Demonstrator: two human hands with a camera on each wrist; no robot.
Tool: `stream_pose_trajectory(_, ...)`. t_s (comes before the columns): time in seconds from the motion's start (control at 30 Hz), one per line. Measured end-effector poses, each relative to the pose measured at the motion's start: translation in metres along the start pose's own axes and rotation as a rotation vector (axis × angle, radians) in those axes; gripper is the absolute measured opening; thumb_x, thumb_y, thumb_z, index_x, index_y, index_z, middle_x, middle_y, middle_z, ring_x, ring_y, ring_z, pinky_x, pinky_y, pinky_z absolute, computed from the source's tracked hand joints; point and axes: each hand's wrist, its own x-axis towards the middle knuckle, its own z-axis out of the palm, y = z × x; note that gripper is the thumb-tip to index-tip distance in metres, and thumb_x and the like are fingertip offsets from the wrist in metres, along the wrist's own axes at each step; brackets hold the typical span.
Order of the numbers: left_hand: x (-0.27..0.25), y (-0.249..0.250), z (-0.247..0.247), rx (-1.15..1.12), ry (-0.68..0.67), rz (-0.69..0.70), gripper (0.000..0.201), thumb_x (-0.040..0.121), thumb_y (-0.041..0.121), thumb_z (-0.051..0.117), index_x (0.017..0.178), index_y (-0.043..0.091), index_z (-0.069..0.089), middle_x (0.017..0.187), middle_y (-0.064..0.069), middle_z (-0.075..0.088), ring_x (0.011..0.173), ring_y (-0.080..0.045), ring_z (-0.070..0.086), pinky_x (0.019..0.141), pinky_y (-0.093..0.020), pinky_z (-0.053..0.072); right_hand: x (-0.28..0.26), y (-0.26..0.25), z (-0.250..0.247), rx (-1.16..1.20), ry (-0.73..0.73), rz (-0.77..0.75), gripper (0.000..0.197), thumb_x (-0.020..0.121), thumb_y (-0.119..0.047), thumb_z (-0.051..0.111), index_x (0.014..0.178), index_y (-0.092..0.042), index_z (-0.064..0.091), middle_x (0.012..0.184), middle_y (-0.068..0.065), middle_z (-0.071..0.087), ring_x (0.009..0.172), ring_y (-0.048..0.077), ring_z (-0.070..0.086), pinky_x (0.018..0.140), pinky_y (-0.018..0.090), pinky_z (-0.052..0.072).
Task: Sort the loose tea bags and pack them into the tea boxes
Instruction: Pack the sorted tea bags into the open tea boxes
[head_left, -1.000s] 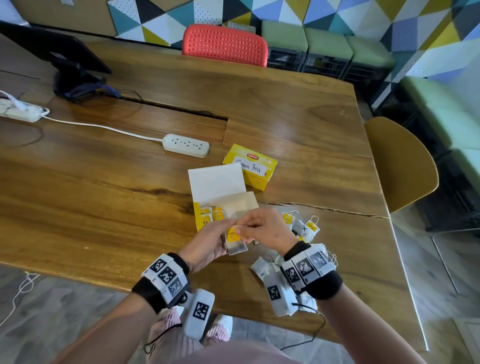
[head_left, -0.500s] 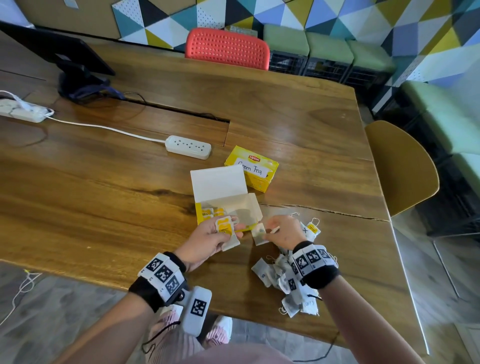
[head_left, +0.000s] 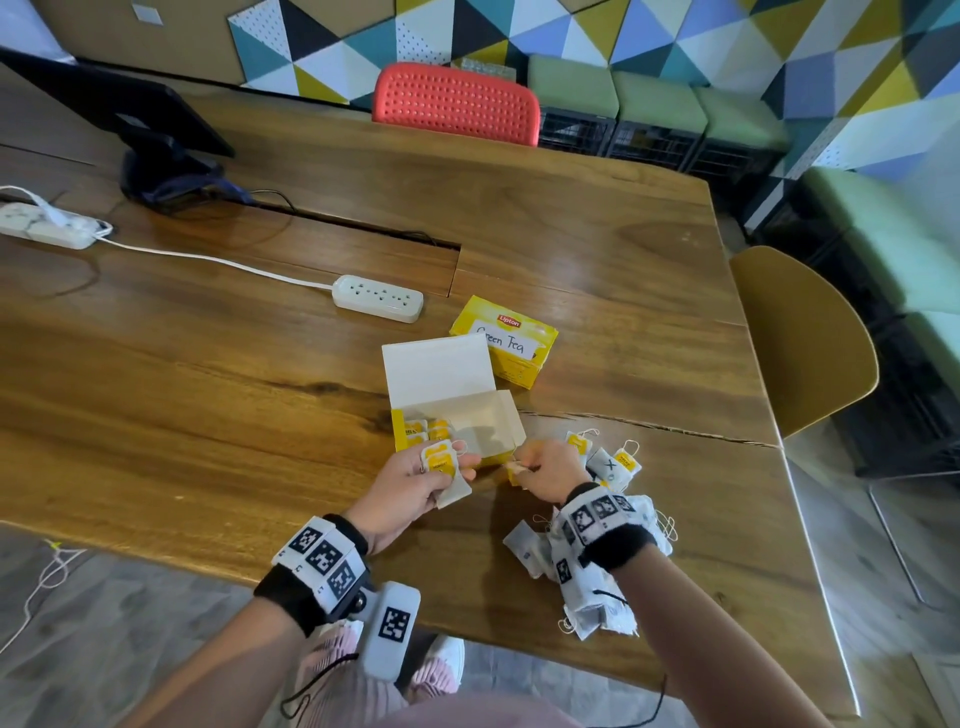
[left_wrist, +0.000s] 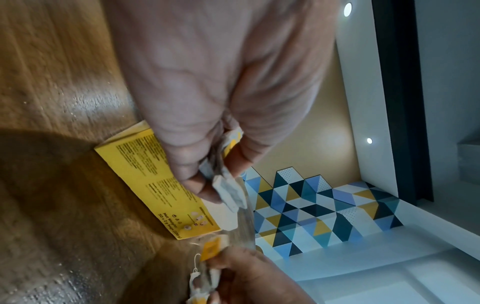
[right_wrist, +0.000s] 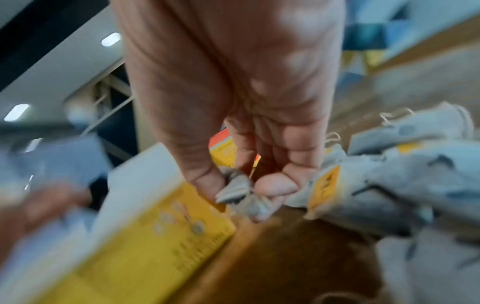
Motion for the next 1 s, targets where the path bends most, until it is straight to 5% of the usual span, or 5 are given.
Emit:
stream_pose_trajectory(0.1,0.001,-0.001,-0.003,-0.031,0.027,-0.007,0.039,0.094,-0.013,0.038,0.12,0.011,0.055,0.117,-0.006,0.067,0.104,-0.014,0.065,0.085,-0.025,0.056,-0.015,0.001,-0.016,0.56,-0.05,0.107,0.021,0.09,-0.004,0.05,0.07,-0.004,0.052,0.066,0.008,0.052,0.06,0.016,0.052,0.048,0.017,0.04)
stream_pose_trajectory(0.3,0.008,-0.003,0.0,-0.095,0.062,-0.013,0.034,0.096,-0.01,0.037,0.118,0.009,0.055,0.119,-0.01,0.064,0.107,-0.019,0.062,0.092,-0.032,0.051,-0.044,-0.008,-0.027,1.28,-0.218,0.095,0.015,0.096,0.002,0.044,0.09,0.002,0.058,0.082,0.016,0.062,0.078,0.026,0.064,0.061,0.024,0.05)
stream_pose_trajectory(0.5,0.01,0.002,0.015,-0.049,0.027,0.043,0.044,0.09,-0.018,0.034,0.107,0.012,0.061,0.106,-0.006,0.067,0.103,-0.022,0.06,0.086,-0.027,0.051,-0.056,-0.025,-0.015,1.134,-0.273,-0.062,0.015,0.09,-0.004,0.062,0.104,-0.006,0.068,0.089,0.008,0.069,0.074,0.014,0.064,0.065,0.021,0.051)
stream_pose_trajectory(0.7,0.013,0.003,0.016,-0.144,0.037,-0.002,0.027,0.1,0.007,0.042,0.117,0.01,0.063,0.137,-0.009,0.054,0.129,-0.022,0.05,0.107,-0.041,0.041,-0.056,-0.041,-0.007,0.875,-0.03,-0.109,0.019,0.076,-0.005,0.079,0.091,-0.002,0.069,0.081,0.003,0.069,0.063,0.002,0.058,0.055,0.012,0.045)
stream_pose_trajectory(1.0,0.011,0.0,0.011,-0.118,-0.023,0.058,0.025,0.097,0.003,0.045,0.118,0.0,0.059,0.111,-0.013,0.069,0.097,-0.019,0.067,0.086,-0.029,0.056,-0.052,-0.05,-0.006,0.841,0.035,-0.087,0.022,0.074,-0.005,0.079,0.077,-0.015,0.06,0.078,-0.001,0.062,0.065,0.007,0.057,0.057,0.017,0.052)
